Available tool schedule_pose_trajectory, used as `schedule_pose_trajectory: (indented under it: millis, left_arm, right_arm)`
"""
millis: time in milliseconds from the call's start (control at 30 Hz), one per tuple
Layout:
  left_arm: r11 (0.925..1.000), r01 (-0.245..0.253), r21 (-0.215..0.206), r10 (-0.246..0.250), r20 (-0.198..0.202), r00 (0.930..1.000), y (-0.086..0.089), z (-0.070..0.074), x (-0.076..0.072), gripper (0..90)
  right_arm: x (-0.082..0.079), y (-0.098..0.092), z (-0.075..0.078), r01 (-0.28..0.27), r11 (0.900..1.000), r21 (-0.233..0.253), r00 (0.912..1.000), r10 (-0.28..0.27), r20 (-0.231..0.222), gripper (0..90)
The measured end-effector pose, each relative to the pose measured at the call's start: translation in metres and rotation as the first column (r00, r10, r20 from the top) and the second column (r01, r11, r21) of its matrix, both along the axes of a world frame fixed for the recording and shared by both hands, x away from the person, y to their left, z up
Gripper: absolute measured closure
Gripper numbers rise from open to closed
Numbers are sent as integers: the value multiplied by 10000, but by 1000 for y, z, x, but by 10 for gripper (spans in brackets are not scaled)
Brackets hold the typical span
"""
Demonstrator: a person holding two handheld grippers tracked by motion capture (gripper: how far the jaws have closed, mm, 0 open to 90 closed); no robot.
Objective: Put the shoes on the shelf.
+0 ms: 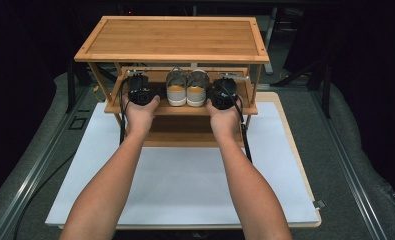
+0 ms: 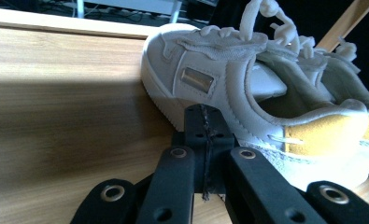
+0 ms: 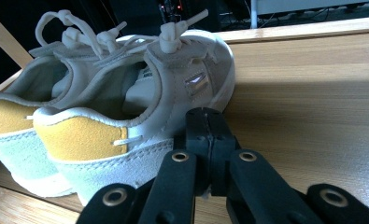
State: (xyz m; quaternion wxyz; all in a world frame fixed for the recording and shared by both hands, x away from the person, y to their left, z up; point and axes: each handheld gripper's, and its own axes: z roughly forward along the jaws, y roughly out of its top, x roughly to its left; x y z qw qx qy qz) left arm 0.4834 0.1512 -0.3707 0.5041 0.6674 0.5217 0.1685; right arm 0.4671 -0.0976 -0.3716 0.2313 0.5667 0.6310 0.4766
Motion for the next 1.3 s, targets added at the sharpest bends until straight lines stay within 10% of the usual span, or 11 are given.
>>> schedule_pose_trajectory:
  millis: [1300]
  left_arm:
    - [9993, 228, -302, -218, 318, 9993, 14, 2, -23, 899]
  right_arm:
    - [-23, -3, 3, -161, 9993, -330, 9985, 179, 525, 900]
